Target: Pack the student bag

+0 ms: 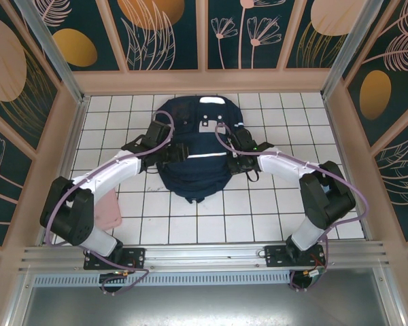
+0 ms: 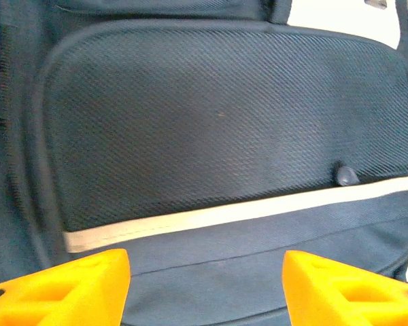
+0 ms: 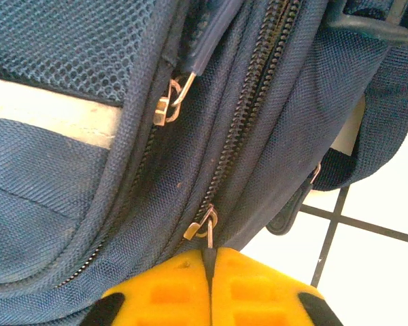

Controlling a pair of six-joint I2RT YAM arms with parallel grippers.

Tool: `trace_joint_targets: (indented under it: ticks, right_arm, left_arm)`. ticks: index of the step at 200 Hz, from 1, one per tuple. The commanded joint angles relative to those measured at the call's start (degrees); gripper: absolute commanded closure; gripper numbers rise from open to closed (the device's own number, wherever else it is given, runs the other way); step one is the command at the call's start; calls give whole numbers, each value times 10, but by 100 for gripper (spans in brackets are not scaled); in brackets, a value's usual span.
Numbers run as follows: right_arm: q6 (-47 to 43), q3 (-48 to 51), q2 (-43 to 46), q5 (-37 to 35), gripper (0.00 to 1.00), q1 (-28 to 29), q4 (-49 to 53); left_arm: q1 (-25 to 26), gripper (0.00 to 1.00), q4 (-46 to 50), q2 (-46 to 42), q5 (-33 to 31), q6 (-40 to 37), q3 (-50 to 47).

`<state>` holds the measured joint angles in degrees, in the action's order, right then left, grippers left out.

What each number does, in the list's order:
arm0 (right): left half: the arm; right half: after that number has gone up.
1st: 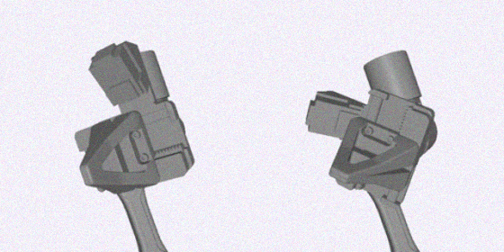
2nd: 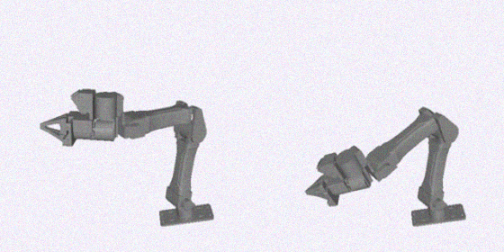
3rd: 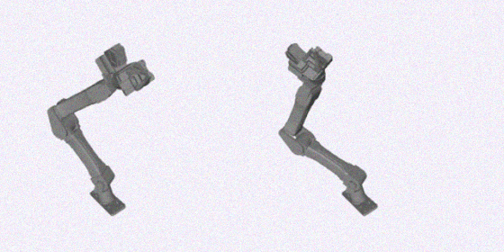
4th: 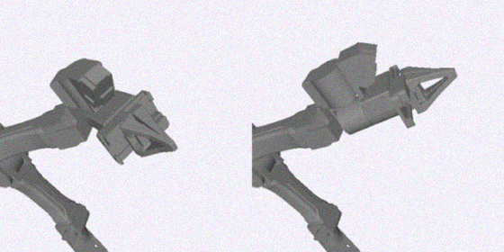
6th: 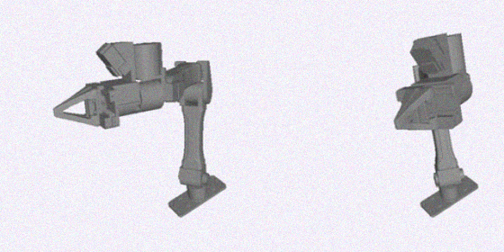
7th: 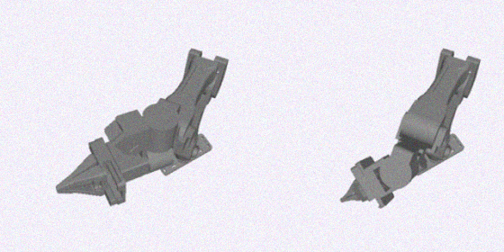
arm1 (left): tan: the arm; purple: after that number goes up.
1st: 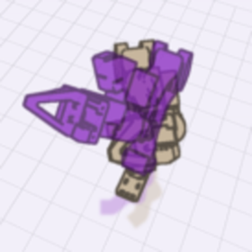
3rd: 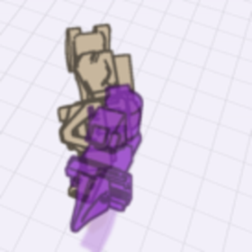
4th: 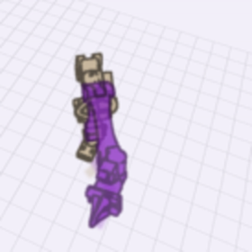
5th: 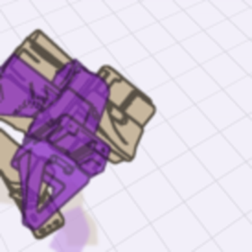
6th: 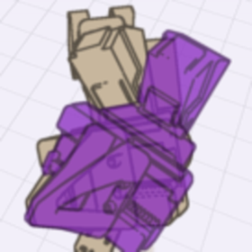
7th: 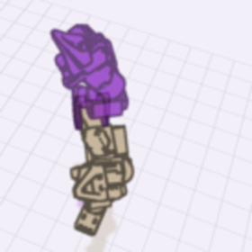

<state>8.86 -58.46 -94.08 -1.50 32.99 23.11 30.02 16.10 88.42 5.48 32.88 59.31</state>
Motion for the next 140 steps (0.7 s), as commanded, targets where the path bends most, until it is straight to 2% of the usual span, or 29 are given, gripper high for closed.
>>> trace_joint_targets:
  ticks: [1, 42, 76, 117, 140]
  right_arm:
    - [-8, -10, 2, -3, 98, 2, 26]
    - [-1, 9, 39, 19, 98, 3, 25]
    - [-1, 22, 51, 31, 98, 1, 12]
    - [0, 23, 56, 41, 99, 0, 12]
    - [-1, 23, 70, 60, 100, 1, 15]
  left_arm:
    - [19, 40, -52, 20, 31, 19, 13]
    - [46, 43, -112, 126, 44, 35, 103]
    - [60, 53, -114, 233, 33, 37, 221]
    - [60, 69, -61, 338, -5, 40, 331]
    - [60, 71, -13, 388, -31, 49, 385]
